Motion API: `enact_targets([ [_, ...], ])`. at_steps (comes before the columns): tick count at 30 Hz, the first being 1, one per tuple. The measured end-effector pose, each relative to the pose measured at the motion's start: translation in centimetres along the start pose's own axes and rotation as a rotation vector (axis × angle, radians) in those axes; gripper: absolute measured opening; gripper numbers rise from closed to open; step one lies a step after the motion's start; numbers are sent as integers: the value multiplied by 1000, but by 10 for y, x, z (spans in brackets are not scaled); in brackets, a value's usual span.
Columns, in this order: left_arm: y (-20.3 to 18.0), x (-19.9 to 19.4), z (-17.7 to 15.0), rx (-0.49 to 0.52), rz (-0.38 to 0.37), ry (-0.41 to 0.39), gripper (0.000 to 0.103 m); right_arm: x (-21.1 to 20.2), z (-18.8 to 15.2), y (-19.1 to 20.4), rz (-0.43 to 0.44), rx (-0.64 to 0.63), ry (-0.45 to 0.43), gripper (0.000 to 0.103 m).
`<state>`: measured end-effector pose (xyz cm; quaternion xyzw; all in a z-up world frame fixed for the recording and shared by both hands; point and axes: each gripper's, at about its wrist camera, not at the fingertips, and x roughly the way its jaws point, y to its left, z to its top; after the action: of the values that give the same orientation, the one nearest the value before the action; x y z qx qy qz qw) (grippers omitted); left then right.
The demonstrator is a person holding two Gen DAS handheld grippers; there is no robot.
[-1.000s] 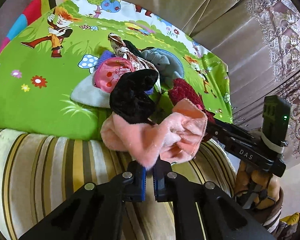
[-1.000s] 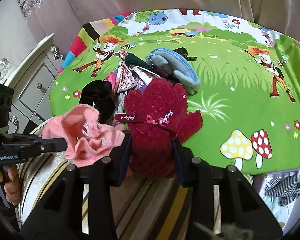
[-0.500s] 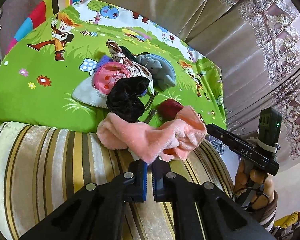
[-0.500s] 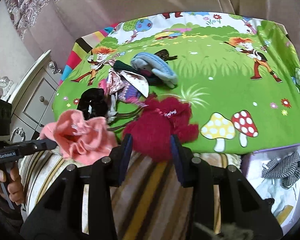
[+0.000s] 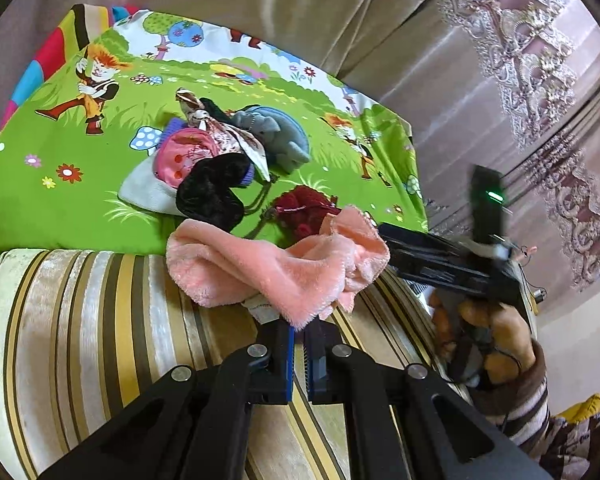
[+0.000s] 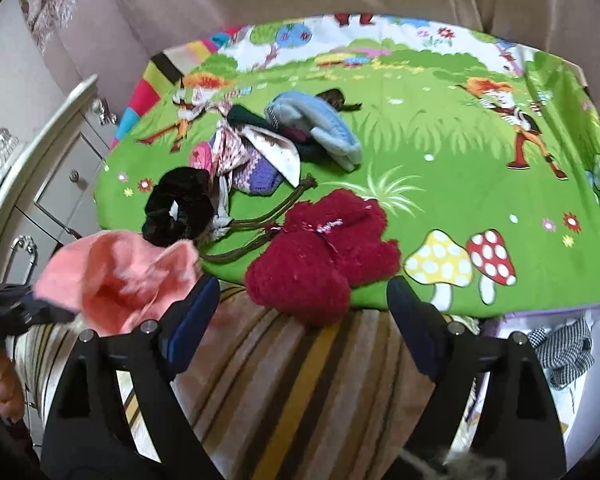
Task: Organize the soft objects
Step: 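Carry the pink cloth and red glove to the box and open both tools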
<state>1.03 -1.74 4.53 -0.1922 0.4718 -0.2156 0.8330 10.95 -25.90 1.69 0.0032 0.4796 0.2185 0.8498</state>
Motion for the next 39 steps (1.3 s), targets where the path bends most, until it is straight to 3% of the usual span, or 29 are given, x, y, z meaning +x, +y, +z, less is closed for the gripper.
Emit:
enact_targets([
  [6, -8, -17, -9, 61, 10, -10, 4, 36, 15, 1, -33, -13, 85, 87],
  [8, -6, -22, -11, 57, 9, -16, 4, 42, 17, 1, -31, -24, 90, 72],
  [9, -5, -24, -11, 53, 9, -22, 4, 44, 17, 1, -20, -28, 100, 52],
  [15, -8, -35, -3, 58, -9, -73, 4, 31, 11, 1, -5, -38, 52, 43],
  [21, -24, -37, 10, 90, -20, -108, 4, -5, 1, -7, -11, -7, -42, 43],
  [29, -65, -26, 28, 188, -59, -111, 4, -50, -24, -35, -23, 60, -102, 43],
  [39, -141, 15, 40, 320, -160, -66, 4, -122, -68, -108, -140, 199, -174, 43],
])
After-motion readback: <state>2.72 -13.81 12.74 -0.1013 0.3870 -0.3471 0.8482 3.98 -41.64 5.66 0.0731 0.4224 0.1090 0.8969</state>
